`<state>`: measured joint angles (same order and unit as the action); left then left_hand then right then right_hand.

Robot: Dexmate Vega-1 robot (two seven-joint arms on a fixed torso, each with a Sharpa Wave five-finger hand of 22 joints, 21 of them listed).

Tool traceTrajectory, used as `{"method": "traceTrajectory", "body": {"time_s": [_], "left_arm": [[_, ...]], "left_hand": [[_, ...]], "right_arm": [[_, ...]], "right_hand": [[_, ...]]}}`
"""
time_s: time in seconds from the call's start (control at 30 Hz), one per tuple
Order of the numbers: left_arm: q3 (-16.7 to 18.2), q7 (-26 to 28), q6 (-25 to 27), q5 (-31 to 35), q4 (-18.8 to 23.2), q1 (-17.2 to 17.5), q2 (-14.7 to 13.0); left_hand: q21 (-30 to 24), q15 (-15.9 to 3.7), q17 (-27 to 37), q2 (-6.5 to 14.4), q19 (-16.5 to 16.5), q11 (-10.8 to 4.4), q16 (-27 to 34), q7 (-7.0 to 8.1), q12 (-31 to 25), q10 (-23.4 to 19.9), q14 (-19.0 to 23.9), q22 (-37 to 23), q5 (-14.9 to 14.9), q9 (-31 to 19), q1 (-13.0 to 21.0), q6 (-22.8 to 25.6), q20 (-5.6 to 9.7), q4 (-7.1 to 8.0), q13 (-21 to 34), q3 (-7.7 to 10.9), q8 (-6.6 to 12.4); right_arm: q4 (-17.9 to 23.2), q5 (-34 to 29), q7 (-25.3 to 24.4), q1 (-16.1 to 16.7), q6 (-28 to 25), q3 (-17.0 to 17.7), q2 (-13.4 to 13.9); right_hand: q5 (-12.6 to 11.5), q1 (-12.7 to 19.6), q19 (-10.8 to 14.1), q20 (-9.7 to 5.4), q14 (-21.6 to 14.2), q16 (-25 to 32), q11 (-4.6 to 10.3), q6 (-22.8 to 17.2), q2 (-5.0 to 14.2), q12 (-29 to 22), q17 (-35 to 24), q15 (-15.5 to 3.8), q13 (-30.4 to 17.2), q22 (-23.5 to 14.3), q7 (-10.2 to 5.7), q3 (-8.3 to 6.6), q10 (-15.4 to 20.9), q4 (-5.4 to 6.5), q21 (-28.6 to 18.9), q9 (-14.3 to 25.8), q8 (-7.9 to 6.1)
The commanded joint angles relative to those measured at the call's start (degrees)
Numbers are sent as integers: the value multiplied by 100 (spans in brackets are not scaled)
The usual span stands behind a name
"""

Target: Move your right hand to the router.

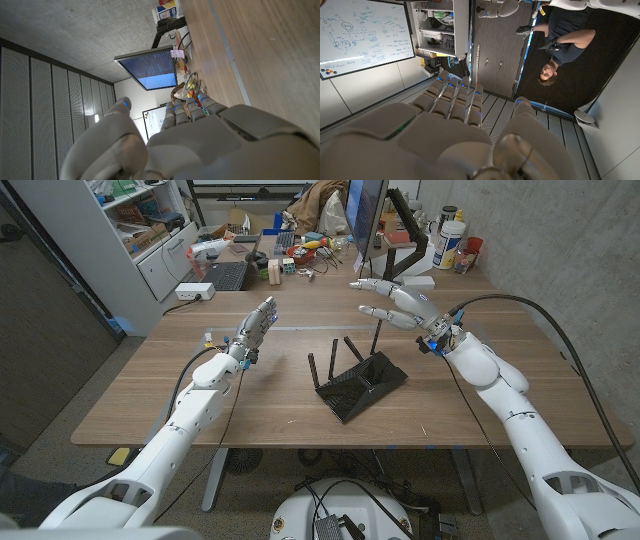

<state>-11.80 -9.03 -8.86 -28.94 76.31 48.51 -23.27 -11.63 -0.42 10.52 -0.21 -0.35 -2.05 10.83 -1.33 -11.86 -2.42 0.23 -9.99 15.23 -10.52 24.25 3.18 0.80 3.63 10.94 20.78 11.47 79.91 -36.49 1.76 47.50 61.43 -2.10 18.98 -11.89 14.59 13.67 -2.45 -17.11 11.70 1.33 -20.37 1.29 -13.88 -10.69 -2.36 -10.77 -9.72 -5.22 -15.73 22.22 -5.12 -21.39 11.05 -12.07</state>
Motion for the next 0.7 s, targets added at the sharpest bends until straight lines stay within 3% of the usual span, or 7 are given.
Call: {"method": "traceTrajectory", "body": {"time_s": [0.03,0.7], "left_arm": [[-1,-28,23,9,-41,-44,-4],[-4,-9,36,20,-12,-32,4]], "left_hand": [[8,-2,17,64,-43,-23,4,8,15,-14,33,-34,-15,-21,16,39,-22,-19,16,-19,-15],[11,-2,17,70,-51,-33,5,20,14,-15,34,-34,-26,-21,16,39,-35,-22,16,-28,-16]], "right_arm": [[116,-326,-349,54,-197,-169,214],[254,-825,-919,83,-640,-496,653]], "right_hand": [[-45,-18,58,-119,-61,-11,56,-64,31,4,-2,-236,-17,-21,-26,4,21,-17,19,16,-1],[-59,-6,88,-129,-127,-8,79,-115,29,-5,0,-270,-17,-23,-74,4,79,-34,82,18,-6]]}}
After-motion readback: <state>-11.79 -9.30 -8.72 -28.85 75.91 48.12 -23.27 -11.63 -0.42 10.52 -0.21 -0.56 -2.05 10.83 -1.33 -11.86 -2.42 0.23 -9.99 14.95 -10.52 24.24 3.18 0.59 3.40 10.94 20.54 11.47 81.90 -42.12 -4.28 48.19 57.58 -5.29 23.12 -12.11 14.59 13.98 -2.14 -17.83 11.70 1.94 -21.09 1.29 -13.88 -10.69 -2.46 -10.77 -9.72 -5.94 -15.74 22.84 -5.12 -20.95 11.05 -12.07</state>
